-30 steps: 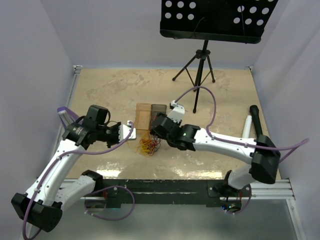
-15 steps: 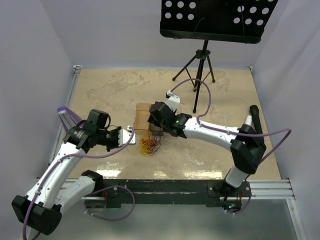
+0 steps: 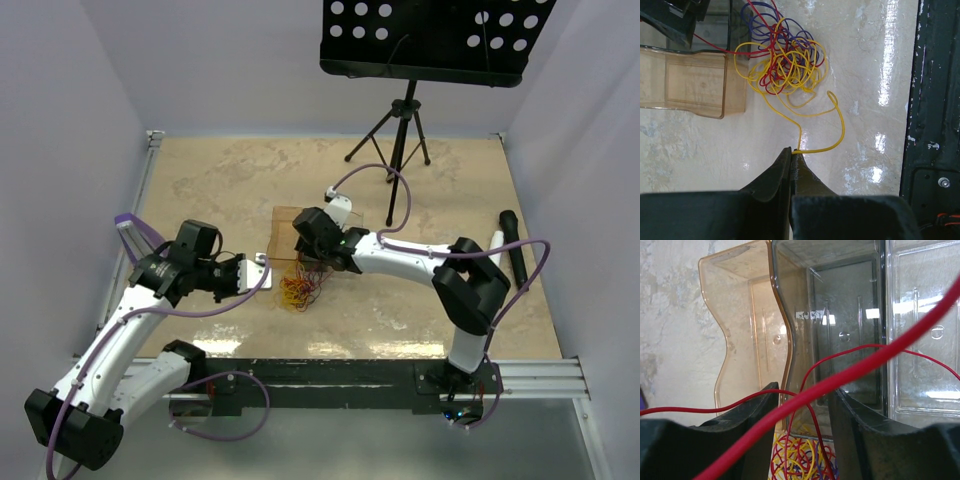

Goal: Untangle the cables
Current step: Untie the cable.

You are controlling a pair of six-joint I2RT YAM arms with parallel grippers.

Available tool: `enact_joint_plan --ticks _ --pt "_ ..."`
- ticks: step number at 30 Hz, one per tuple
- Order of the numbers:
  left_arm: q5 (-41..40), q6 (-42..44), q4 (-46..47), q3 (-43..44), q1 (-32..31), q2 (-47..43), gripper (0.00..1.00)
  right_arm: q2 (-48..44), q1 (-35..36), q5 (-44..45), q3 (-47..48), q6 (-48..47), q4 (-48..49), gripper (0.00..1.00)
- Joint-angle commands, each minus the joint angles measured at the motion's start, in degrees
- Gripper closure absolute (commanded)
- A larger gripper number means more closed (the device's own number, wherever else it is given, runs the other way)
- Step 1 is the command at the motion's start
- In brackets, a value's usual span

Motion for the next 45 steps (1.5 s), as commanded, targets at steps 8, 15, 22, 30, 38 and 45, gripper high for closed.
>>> enact_joint_plan --ticks 8,15,22,30,38,45 --pt "0.1 1.0 2.0 -1.2 0.3 -0.4 1.0 0.5 -1.7 0.8 0.3 2.0 4.5 0.6" --pt "0.0 1.2 1.9 -1.3 0.3 -0.5 1.0 1.1 -1.7 -0.2 -0.2 2.5 4.8 0.61" --pt "0.1 0.9 2.1 -1.2 0.3 -0.5 1.0 2.0 -1.7 -1.2 -0.5 3.6 5.2 0.63" --pt "0.1 1.0 2.0 -1.4 0.3 -0.5 1.0 1.0 -1.7 -0.3 -2.8 5.9 8.9 1.0" --pt "-0.6 1.1 1.5 -2.1 0.3 -0.7 1.0 -5.5 -0.7 3.4 -5.2 6.0 8.6 1.0" --pt "-1.1 1.0 2.6 -3.4 0.3 0.1 1.0 -18.0 7.0 18.7 0.9 4.9 -3.8 1.0"
